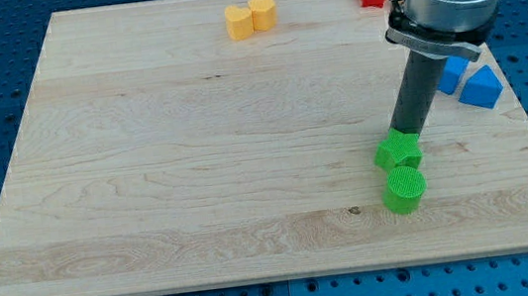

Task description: Place your hand at left side of the blue cube

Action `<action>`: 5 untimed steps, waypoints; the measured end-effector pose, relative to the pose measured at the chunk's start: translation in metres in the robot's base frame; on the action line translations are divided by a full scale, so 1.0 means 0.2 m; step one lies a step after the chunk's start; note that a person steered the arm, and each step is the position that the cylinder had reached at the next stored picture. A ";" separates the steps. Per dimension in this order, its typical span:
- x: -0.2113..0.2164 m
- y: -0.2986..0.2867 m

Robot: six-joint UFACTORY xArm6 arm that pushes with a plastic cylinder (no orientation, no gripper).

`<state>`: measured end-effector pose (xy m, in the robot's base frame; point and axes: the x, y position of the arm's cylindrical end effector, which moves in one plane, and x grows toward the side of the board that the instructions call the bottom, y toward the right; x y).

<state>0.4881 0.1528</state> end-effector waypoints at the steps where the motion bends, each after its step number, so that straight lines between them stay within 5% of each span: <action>1: 0.01 -0.03; 5: -0.08 -0.01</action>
